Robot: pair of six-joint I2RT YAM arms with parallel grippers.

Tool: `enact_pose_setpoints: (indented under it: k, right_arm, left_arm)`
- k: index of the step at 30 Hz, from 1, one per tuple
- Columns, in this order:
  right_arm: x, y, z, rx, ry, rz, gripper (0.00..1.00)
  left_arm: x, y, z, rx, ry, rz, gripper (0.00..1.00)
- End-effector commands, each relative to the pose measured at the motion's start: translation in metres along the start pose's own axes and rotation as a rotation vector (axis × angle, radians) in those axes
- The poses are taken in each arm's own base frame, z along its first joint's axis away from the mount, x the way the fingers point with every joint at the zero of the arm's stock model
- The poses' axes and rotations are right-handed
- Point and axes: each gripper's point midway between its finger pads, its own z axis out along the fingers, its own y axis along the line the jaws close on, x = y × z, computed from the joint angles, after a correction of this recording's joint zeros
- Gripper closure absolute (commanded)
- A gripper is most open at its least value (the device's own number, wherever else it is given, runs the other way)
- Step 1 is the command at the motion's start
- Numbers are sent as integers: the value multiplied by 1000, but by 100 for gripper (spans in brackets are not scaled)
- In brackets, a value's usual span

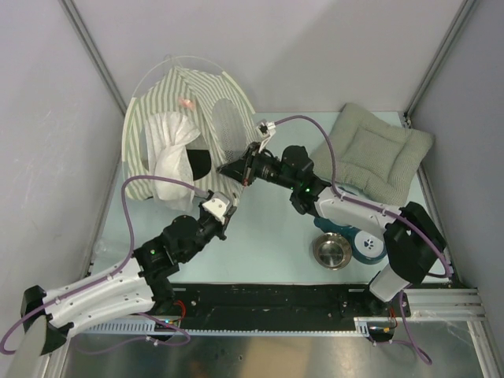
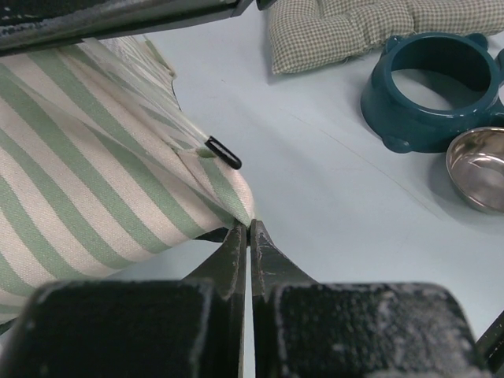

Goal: Set up the pet tent

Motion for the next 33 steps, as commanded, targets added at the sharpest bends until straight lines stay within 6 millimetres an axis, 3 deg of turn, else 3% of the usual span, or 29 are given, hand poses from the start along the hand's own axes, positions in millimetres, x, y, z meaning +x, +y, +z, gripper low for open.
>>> enact_pose_setpoints:
  k: [1, 14, 20, 24, 25, 29, 30, 33]
  right_arm:
    - [-80, 1, 11, 46, -259, -108, 100]
    - [-92, -12, 18, 39, -252, -36, 100]
    - [-83, -9, 17, 38, -217, -58, 100]
    - [-80, 0, 18, 20, -209, -85, 100]
    - [-80, 3, 18, 16, -210, -86, 100]
    - [-79, 7, 16, 23, -201, -65, 100]
    - [-77, 9, 16, 24, -195, -58, 100]
    - [-73, 14, 16, 22, -180, -43, 100]
  left_arm:
    - [44, -42, -10, 205, 155, 25, 100]
    - [53, -38, -13, 188, 181, 37, 100]
    - [52, -26, -13, 116, 172, 22, 100]
    - [43, -6, -13, -14, 143, -43, 98]
    - [38, 1, -14, -54, 126, -62, 88]
    - [17, 29, -22, -201, 33, -154, 22]
    - [10, 35, -25, -230, 2, -179, 11]
    - [-6, 47, -28, -261, -65, -253, 2]
